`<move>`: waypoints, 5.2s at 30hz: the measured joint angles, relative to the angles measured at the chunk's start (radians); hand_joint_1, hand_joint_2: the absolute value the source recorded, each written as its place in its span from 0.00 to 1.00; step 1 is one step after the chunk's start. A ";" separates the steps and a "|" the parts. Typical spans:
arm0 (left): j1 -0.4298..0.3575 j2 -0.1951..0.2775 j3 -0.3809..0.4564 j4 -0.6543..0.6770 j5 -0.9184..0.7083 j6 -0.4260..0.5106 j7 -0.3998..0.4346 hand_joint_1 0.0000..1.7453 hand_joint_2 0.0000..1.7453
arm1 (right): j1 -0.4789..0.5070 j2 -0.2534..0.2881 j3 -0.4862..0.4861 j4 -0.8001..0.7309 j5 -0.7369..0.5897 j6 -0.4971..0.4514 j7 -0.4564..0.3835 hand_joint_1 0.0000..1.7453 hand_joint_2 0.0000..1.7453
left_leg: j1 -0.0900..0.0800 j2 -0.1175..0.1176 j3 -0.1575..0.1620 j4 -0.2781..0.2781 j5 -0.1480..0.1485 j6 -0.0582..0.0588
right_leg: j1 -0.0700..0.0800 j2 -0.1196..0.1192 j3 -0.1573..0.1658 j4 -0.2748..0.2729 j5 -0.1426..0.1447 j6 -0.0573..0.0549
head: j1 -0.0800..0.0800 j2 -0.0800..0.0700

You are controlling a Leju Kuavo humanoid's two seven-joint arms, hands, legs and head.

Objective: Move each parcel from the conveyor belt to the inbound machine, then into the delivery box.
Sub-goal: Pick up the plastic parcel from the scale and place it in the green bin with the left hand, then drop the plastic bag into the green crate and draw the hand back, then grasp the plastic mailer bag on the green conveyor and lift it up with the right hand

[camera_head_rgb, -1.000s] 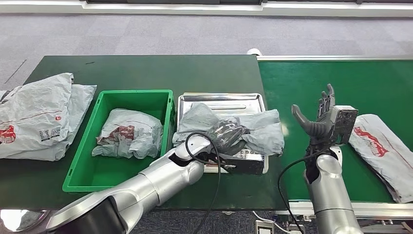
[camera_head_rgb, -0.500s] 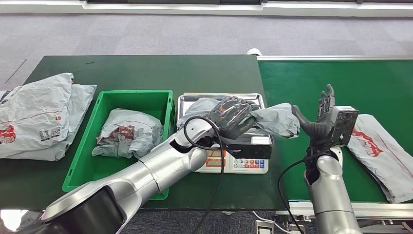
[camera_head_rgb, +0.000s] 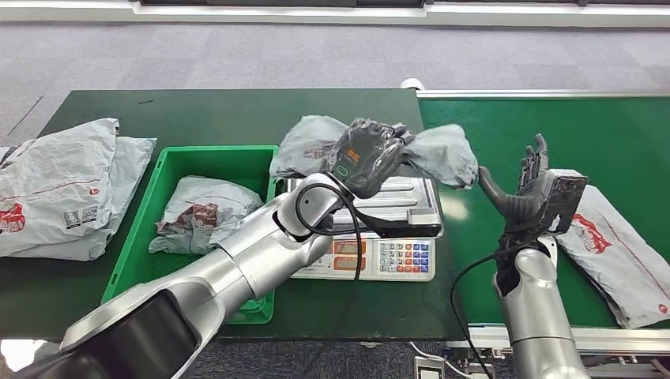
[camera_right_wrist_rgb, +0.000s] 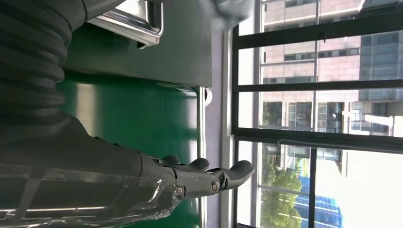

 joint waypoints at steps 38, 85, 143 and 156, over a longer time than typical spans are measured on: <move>0.666 0.621 0.419 -0.676 -0.536 -0.238 0.607 0.00 1.00 | 0.199 -0.094 -0.058 -0.140 -0.036 0.028 0.087 0.00 1.00 | 0.002 0.002 0.002 -0.001 -0.006 -0.004 | 0.002 0.001 0.000 0.000 -0.007 -0.004 | 0.000 0.000; 0.337 -0.018 0.618 -0.042 1.123 -0.540 -0.643 0.00 1.00 | 0.082 -0.128 0.024 0.367 0.840 -0.389 0.434 0.00 1.00 | 0.000 -0.001 0.002 0.000 -0.004 0.000 | 0.000 -0.001 0.001 0.000 -0.005 -0.001 | 0.000 0.000; 0.404 -0.003 0.742 -0.051 1.012 -0.435 -0.742 0.00 1.00 | -0.035 -0.110 -0.080 0.551 0.998 -0.408 0.394 1.00 1.00 | 0.000 -0.001 0.002 0.000 -0.004 0.000 | 0.000 -0.002 0.002 0.001 -0.005 -0.001 | 0.000 0.000; 0.412 -0.004 0.742 -0.067 0.949 -0.328 -0.742 0.00 1.00 | -0.020 -0.025 -0.077 0.102 0.625 -0.589 -0.101 1.00 1.00 | 0.001 -0.001 0.002 0.000 -0.003 -0.001 | 0.001 -0.001 0.002 0.001 -0.005 -0.001 | 0.000 0.000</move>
